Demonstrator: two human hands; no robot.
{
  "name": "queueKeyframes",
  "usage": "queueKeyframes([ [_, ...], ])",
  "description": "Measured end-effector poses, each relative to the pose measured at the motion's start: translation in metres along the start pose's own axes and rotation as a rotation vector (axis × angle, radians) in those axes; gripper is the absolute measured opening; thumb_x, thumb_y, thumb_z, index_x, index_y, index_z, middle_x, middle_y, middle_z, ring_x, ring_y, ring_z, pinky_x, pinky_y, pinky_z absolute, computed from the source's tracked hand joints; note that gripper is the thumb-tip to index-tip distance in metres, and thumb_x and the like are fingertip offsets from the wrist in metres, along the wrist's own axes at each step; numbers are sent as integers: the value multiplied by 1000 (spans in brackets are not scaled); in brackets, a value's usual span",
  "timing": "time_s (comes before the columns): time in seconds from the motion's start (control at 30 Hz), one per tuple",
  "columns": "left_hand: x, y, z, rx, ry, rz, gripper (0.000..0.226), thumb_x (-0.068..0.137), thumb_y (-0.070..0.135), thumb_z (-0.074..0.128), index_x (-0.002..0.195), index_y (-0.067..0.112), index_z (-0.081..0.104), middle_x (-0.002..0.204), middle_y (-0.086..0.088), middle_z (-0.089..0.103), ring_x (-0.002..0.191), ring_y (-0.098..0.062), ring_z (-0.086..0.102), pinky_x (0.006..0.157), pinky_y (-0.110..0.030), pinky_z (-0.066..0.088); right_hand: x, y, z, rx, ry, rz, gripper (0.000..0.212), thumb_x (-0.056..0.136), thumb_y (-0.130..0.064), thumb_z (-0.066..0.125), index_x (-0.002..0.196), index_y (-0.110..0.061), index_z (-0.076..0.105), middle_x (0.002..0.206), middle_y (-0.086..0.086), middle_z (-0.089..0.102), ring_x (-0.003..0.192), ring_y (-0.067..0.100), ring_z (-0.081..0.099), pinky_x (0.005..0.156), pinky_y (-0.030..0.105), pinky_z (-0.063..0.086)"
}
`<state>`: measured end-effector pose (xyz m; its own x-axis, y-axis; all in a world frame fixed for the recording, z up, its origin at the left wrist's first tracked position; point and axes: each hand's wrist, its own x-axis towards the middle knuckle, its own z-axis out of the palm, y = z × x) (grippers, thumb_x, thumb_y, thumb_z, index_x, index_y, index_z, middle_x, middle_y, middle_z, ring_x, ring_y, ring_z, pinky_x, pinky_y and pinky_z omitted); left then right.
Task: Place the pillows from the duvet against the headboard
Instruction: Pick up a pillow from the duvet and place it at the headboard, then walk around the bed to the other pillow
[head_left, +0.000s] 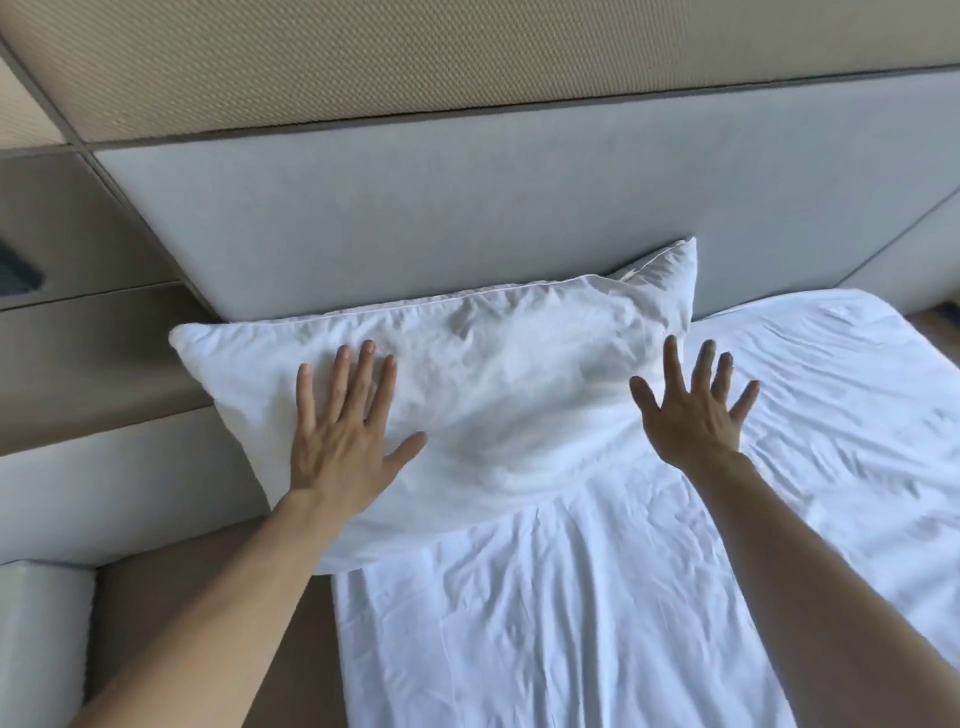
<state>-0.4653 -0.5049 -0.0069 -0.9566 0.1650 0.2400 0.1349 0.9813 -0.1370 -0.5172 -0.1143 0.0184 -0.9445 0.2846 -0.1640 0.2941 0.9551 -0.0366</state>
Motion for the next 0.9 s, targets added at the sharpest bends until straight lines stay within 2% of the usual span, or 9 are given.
queueKeyframes([
  [0.2,-27,37,-78,-36,-27,112,93,93,77,20,162,17,3,170,-8,-5,157,-27,-6,123,-62,-4,-112,-34,-44,97,28,-61,80,92,-79,15,155,-44,-20,166,10,-25,153,30,-23,118,60,-17],
  [0.47,-73,42,-165,-64,-134,223,95,92,79,15,160,19,-12,168,-8,-19,154,-29,-20,121,-63,-9,-250,-63,-92,212,89,8,85,89,-84,15,154,-44,-21,164,9,-31,151,30,-28,119,60,-17],
  [0.67,-103,28,-220,-95,-137,377,94,91,81,9,159,20,-14,166,-9,-25,152,-30,-26,120,-64,-10,-338,-83,-121,267,149,185,89,86,-87,12,155,-42,-22,162,8,-35,150,30,-32,119,61,-15],
  [0.9,-157,19,-269,-195,-37,696,92,91,79,6,159,22,-15,168,-8,-20,155,-31,-17,119,-66,-9,-466,-95,-137,272,250,441,91,87,-87,17,157,-39,-17,163,10,-32,150,32,-29,117,60,-18],
])
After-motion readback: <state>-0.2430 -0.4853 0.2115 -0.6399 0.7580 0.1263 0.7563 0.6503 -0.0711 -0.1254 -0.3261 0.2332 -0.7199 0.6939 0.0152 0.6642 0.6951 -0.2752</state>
